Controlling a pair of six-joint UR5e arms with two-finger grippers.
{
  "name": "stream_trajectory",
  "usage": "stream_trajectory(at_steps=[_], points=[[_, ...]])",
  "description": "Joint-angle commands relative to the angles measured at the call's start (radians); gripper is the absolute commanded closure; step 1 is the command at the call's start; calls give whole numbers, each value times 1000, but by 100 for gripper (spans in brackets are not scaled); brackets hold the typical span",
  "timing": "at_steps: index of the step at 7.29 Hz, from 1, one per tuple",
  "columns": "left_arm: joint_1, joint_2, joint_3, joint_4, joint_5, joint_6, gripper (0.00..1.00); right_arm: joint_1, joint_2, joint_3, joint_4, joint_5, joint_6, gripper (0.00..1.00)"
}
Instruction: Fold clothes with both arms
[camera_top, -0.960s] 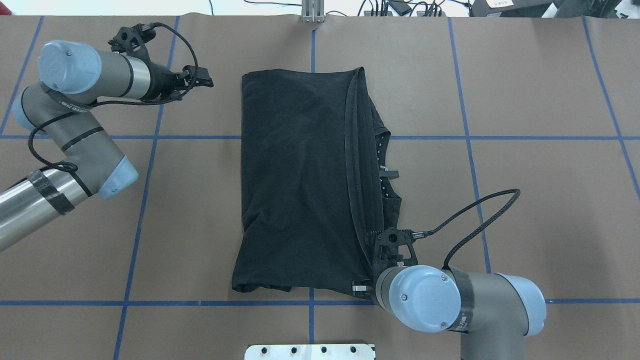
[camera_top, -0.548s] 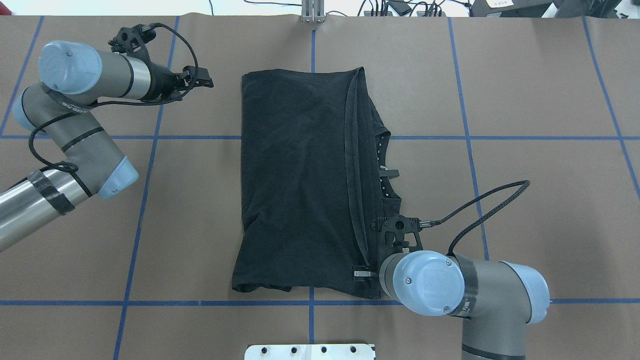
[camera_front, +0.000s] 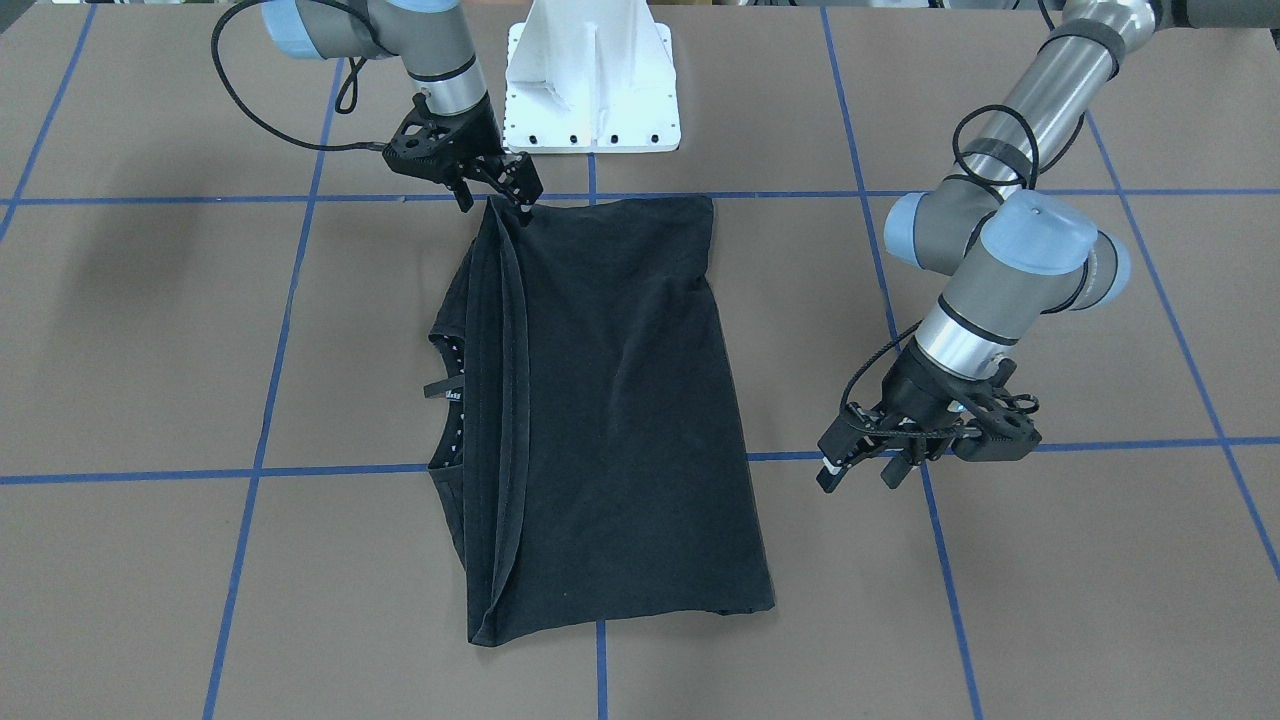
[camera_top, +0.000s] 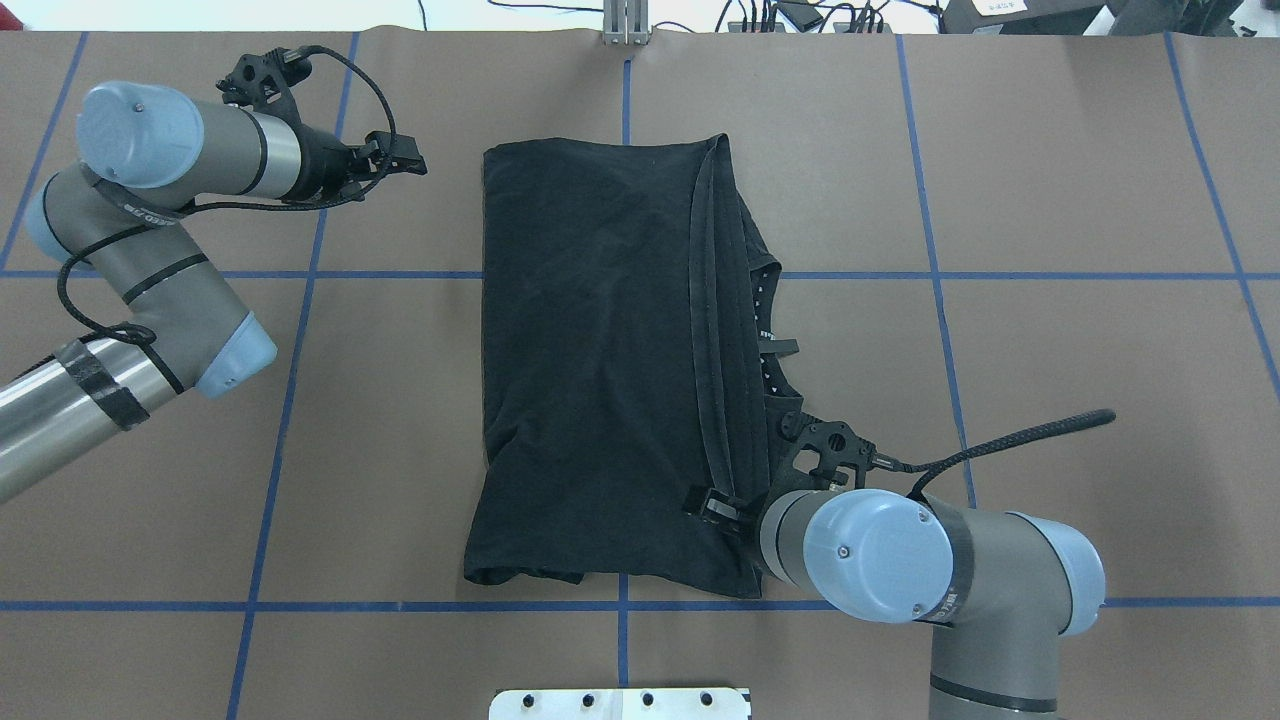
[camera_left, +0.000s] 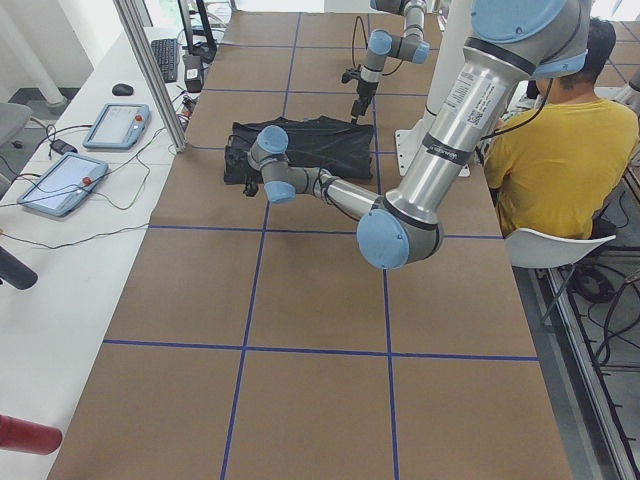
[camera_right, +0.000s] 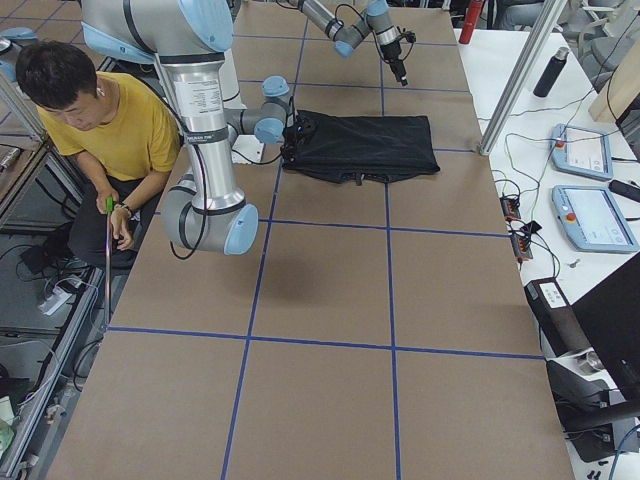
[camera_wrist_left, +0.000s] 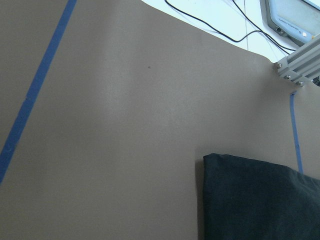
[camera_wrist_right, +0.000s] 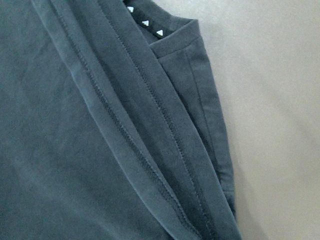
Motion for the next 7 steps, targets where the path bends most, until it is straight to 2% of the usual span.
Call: stream_trajectory(at_steps=[1,6,7], points=[[0,0,2,0,-1,-1,1,-20,5,-56,22,-53,139,2],[0,0,-1,0,-1,-1,1,-30,8,-78,22,-51,138,13],[0,0,0,0,-1,-1,1,-30,8,-79,22,-51,137,24]])
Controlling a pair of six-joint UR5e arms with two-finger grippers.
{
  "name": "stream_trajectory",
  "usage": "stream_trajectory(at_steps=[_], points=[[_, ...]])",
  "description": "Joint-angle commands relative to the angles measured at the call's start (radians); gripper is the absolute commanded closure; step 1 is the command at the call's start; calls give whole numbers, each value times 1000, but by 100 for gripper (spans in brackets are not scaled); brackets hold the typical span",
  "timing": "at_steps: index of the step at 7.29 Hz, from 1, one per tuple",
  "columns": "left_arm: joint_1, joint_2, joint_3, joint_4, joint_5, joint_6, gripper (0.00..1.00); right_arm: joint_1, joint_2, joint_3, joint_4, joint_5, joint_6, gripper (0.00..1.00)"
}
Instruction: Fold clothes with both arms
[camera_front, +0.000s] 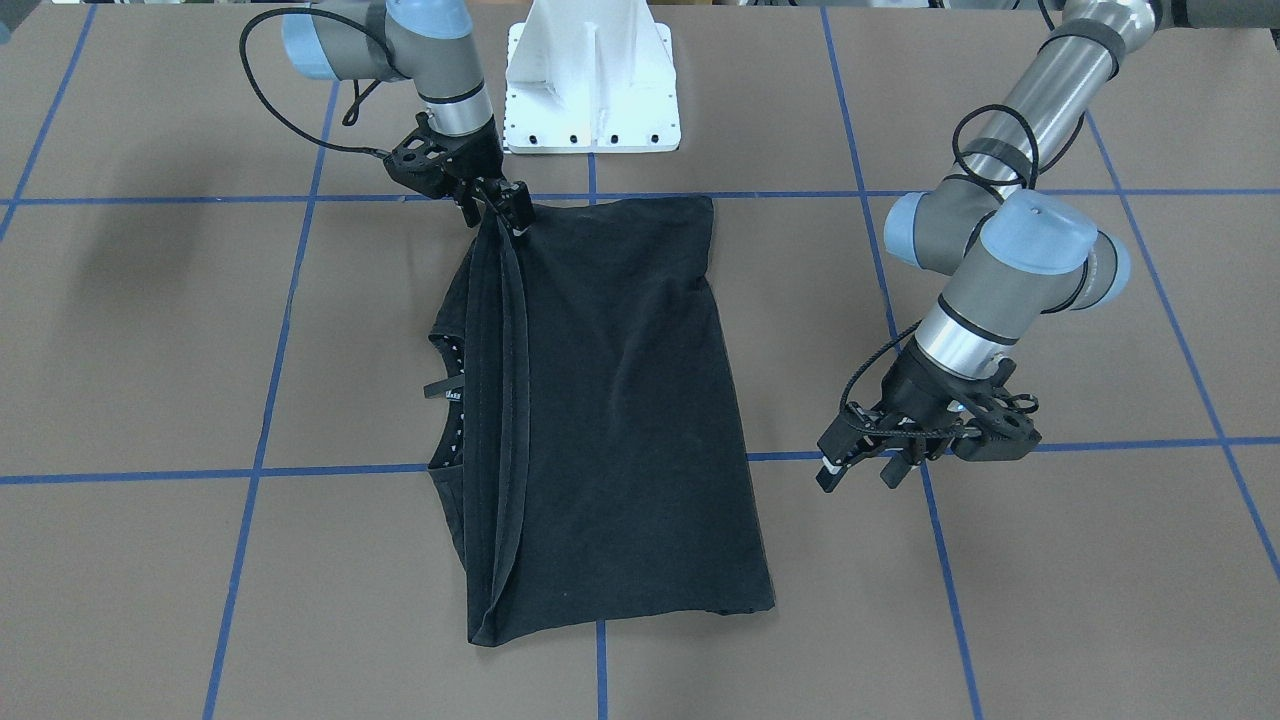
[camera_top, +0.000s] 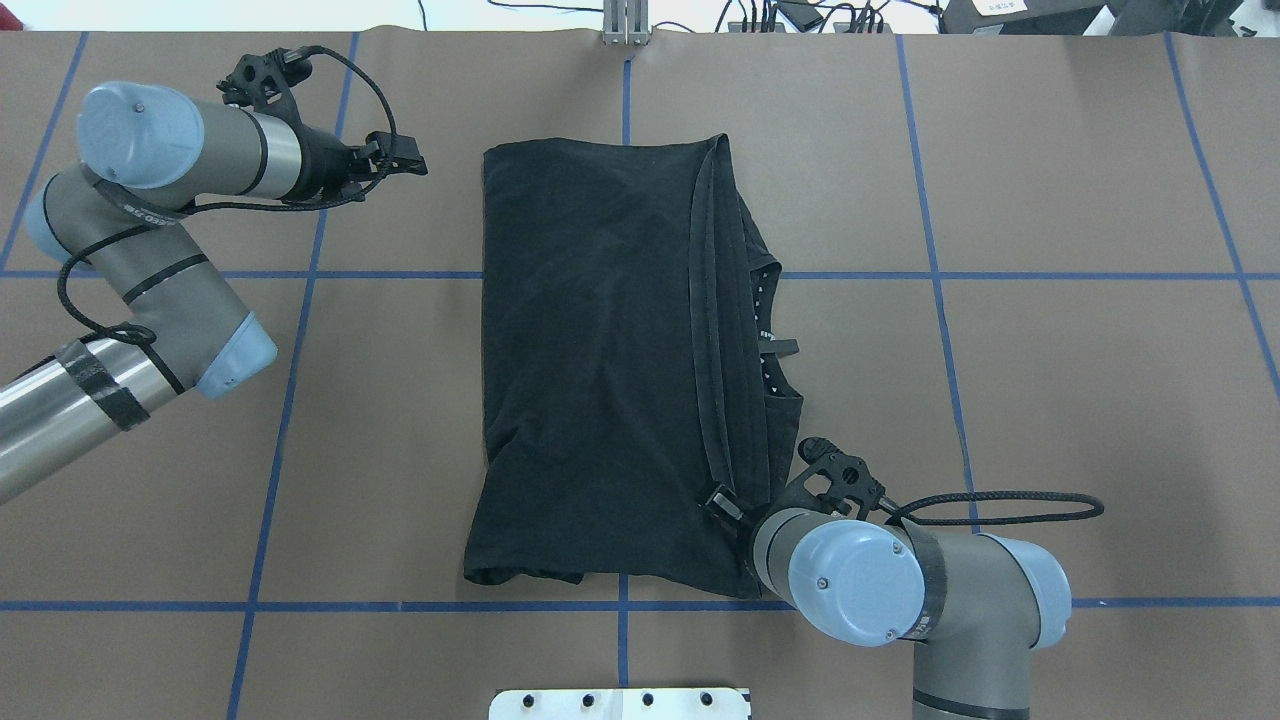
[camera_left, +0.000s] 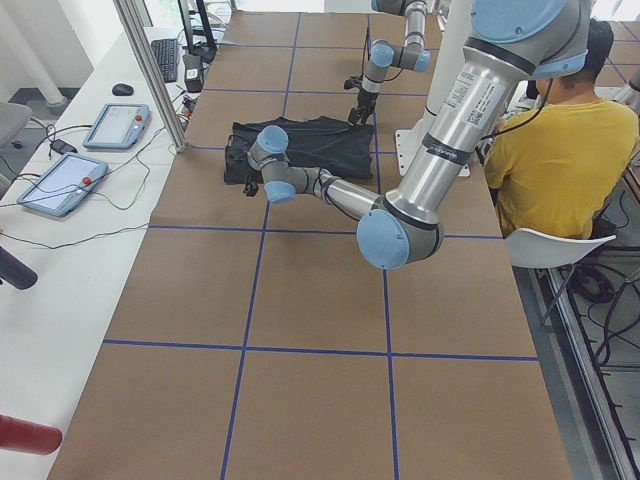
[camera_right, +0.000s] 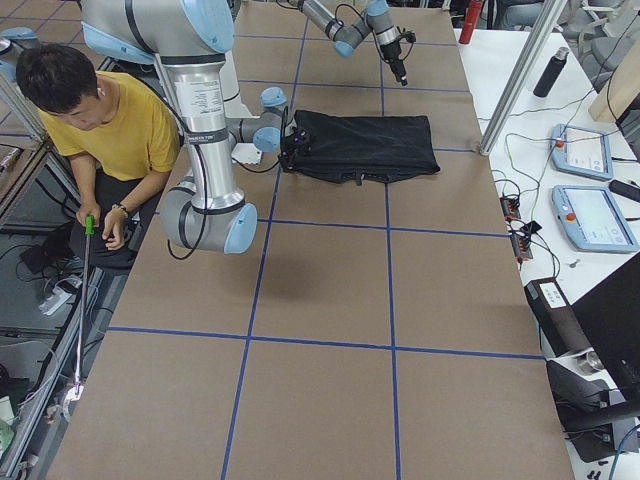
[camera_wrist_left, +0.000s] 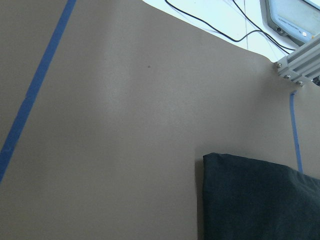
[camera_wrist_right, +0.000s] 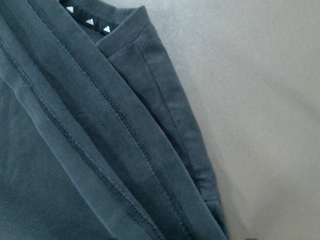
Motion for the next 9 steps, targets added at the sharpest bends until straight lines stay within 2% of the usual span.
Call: stream_trajectory(at_steps=[1,2,3,4,7,8,9], points=[[0,0,1,0,0,0,1,-1,0,-3,0,0,1,52],[0,0,-1,0,0,0,1,-1,0,-14,2,-2,1,70],[0,2,-2,0,-2,0,1,-3,5,-14,2,-3,2,83],[0,3,1,0,0,2,1,5,18,-14,2,-2,-13,100],[0,3,-1,0,-2,2,1,20,20,-4,2,10,-22,100],[0,2,-7,0,-3,-9,1,25,23,17,0,12,-22,100],[2,9,-26,-6,-3,-99,1,33,19,63,-15,26,-21,100]])
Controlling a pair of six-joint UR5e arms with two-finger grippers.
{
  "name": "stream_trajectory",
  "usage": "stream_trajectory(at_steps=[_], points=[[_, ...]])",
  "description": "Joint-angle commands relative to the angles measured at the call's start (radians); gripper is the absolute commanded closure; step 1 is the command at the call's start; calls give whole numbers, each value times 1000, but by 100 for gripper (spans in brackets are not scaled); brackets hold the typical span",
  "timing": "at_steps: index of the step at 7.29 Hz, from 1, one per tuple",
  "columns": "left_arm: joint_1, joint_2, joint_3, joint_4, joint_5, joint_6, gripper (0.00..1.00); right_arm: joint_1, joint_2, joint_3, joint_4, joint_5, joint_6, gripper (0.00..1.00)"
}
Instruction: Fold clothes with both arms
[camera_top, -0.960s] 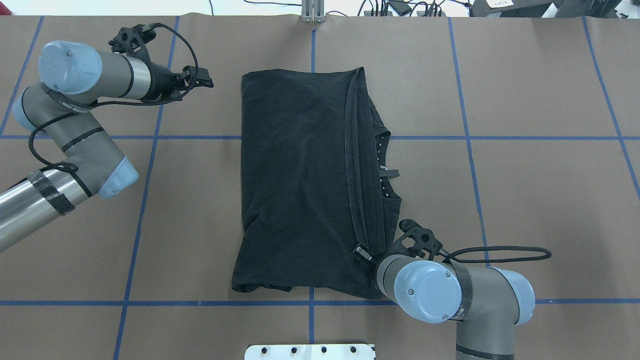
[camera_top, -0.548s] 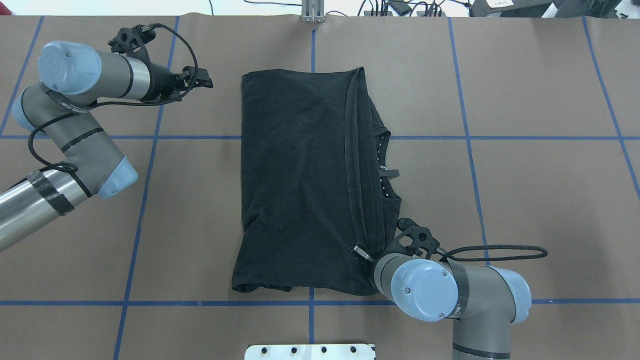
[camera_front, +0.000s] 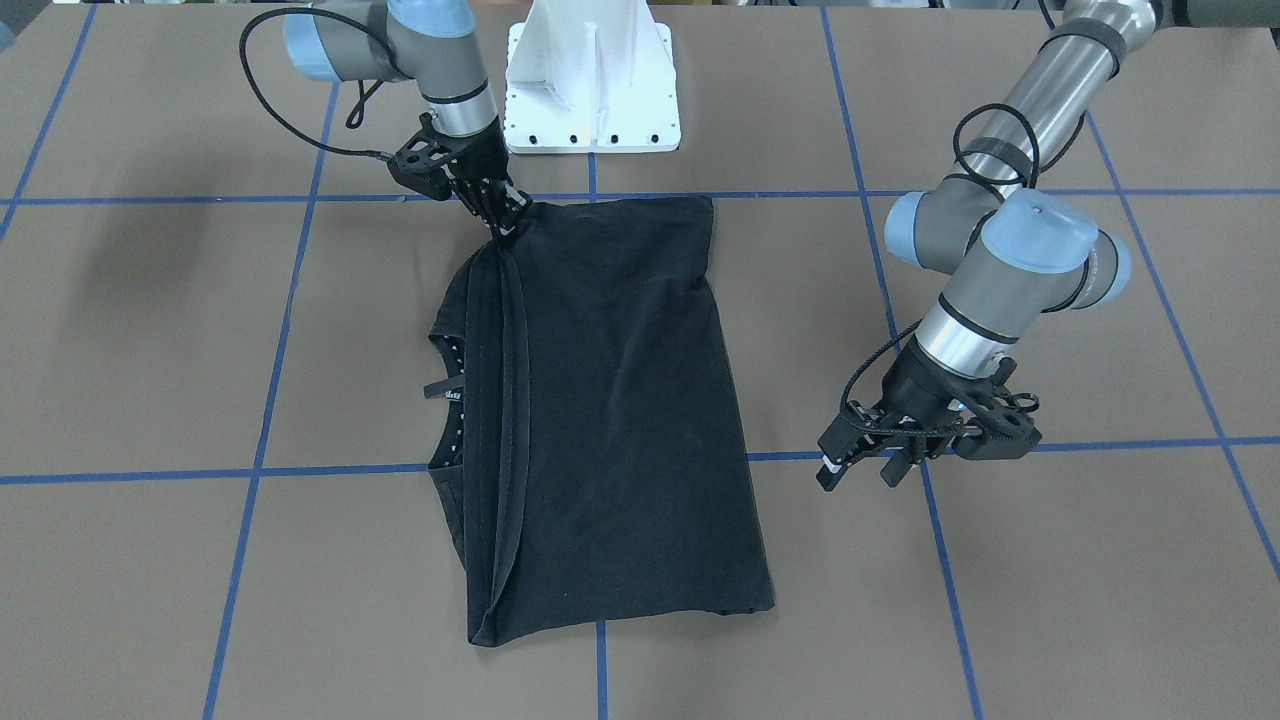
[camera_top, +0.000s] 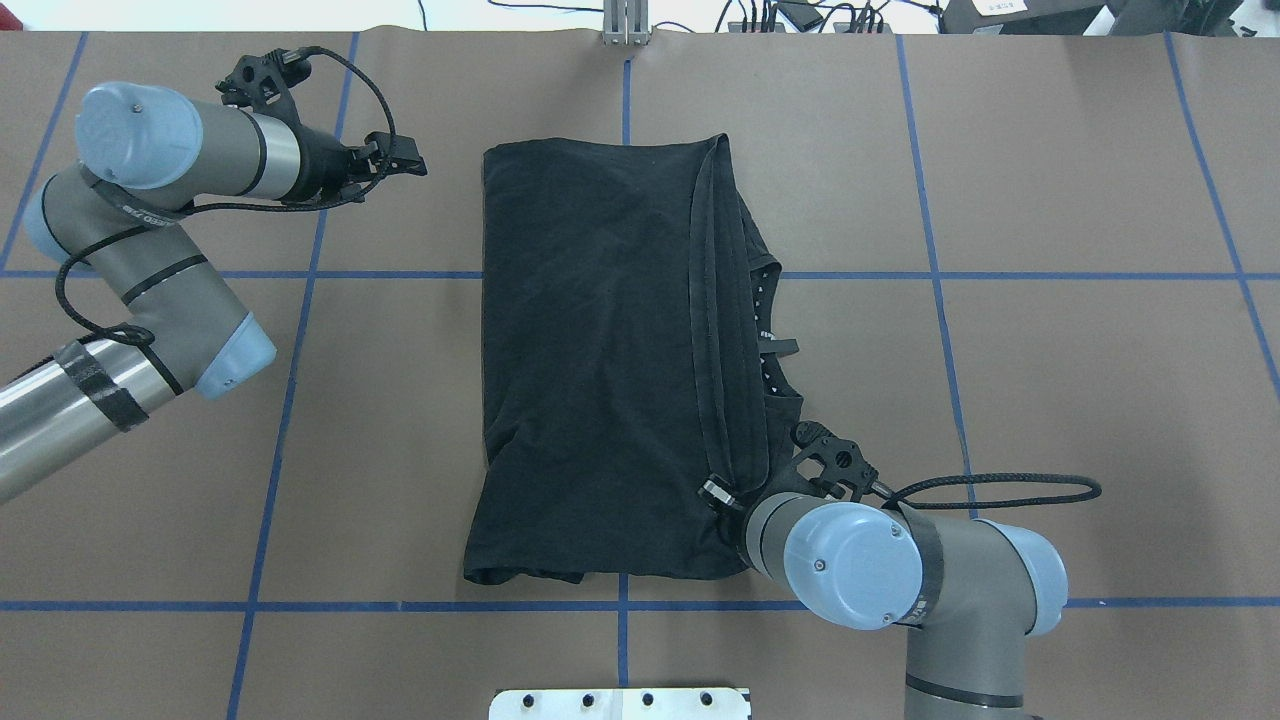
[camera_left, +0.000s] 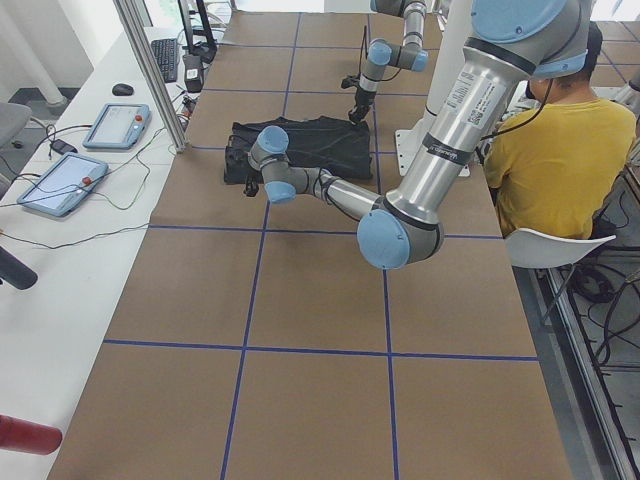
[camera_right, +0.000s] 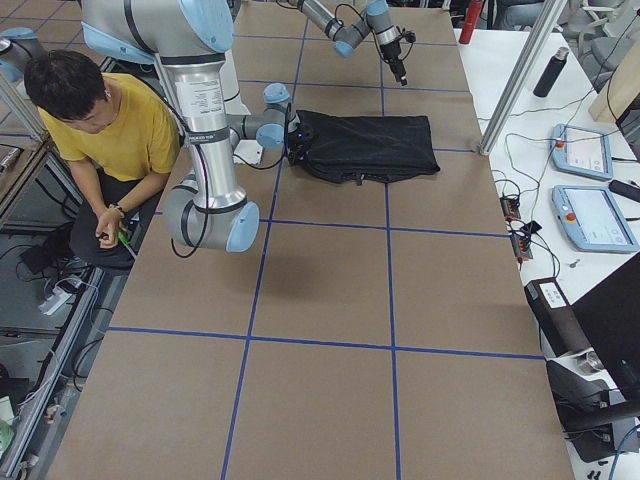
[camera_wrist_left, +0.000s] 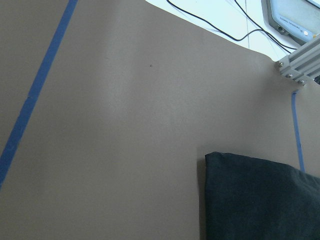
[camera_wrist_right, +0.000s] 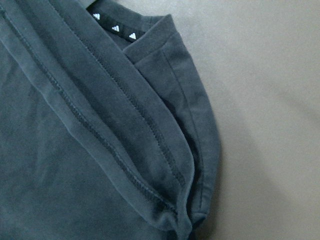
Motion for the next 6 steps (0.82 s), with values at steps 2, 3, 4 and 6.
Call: stream_trajectory(at_steps=[2,3,4,6], points=[[141,150,-283,-14,60,-340,1,13,-10,59,-13,19,1,100],[274,257,-447,-6,185,-434,1,13,-18,61,-14,19,1,100],[368,339,-538,-5,229,-507,1,13,-21,65,-13,19,1,100],[554,352,-536,1,391,-593,1,13,-21,71,-14,19,1,100]])
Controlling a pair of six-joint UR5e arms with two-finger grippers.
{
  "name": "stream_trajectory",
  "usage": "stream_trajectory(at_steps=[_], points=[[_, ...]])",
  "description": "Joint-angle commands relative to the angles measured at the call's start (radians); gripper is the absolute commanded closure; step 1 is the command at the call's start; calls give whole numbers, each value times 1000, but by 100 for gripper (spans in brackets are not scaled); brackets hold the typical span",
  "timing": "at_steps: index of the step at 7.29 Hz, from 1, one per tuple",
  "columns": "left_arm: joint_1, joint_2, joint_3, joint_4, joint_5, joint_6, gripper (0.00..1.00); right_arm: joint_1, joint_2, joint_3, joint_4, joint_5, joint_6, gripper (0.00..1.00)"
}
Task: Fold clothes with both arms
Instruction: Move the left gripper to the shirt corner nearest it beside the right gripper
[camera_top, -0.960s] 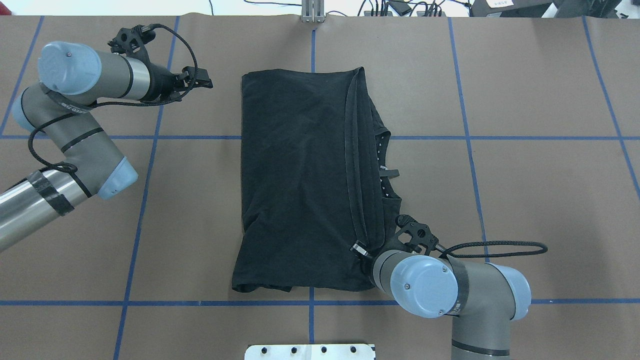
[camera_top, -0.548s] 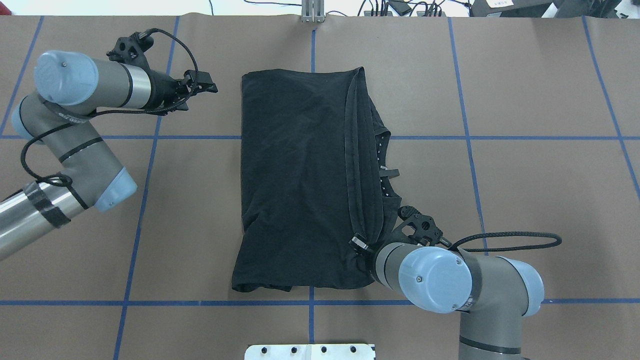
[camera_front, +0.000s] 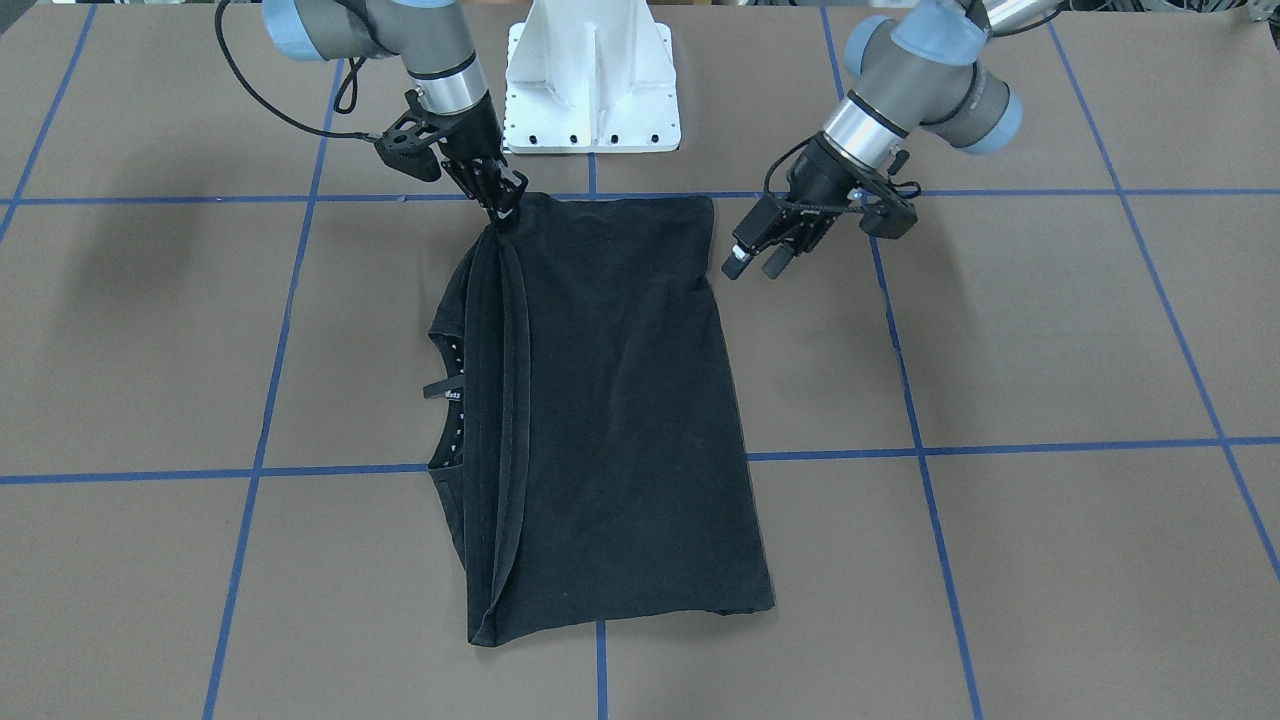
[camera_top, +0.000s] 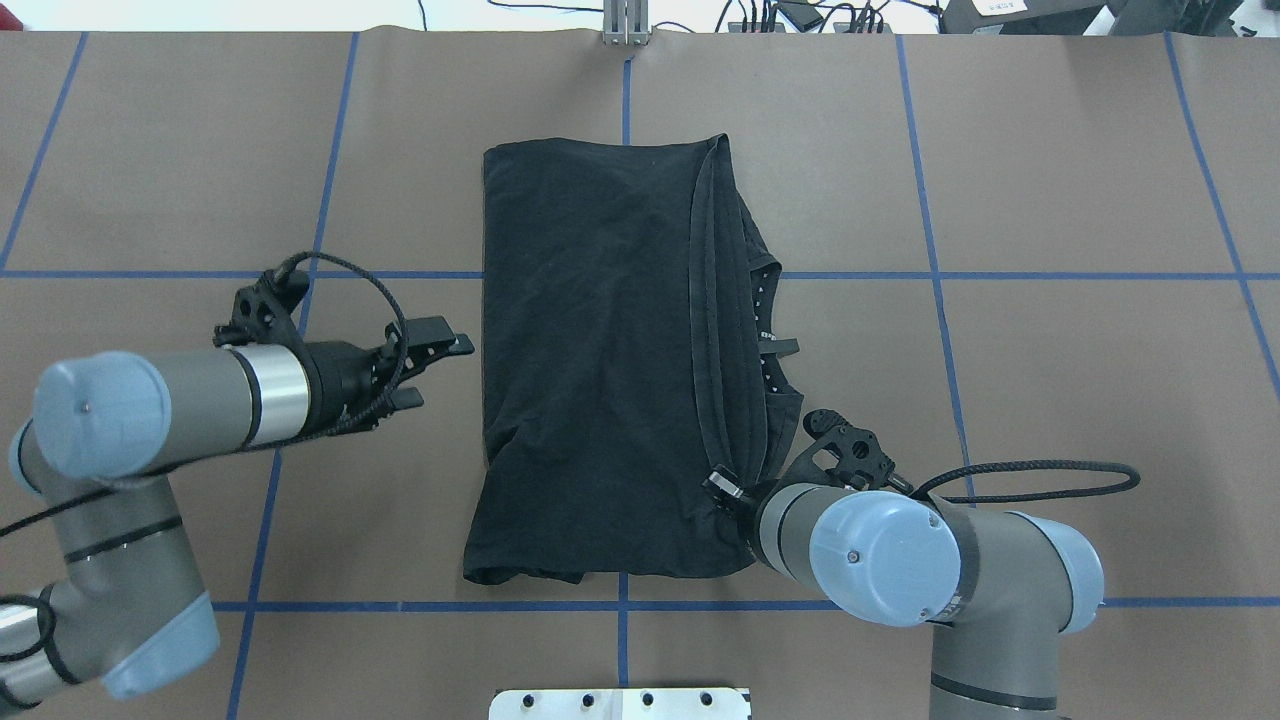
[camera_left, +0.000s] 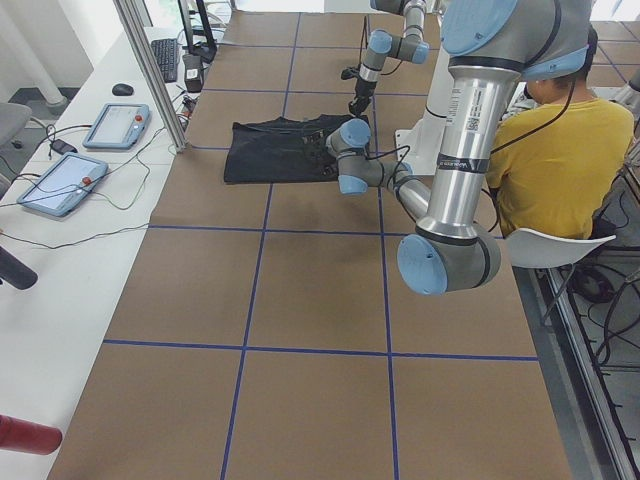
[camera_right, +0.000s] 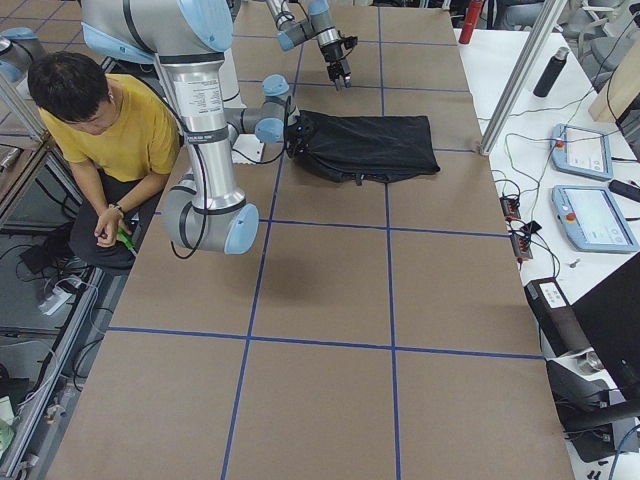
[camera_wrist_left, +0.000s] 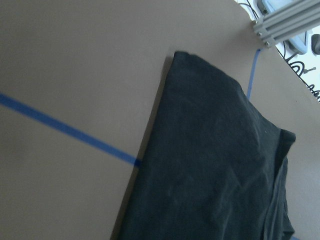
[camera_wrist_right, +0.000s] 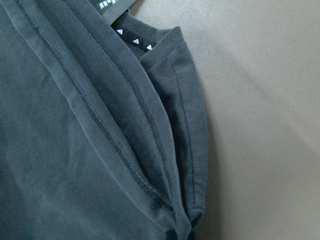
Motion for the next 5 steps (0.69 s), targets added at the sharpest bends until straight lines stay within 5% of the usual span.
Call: stream_trajectory(at_steps=[1,5], points=[[134,25,-7,6,101,-53,1,5,-1,6,-2,0,0,100],[235,30,11,63,103,-51,11,8,-1,4,-2,2,0,100]])
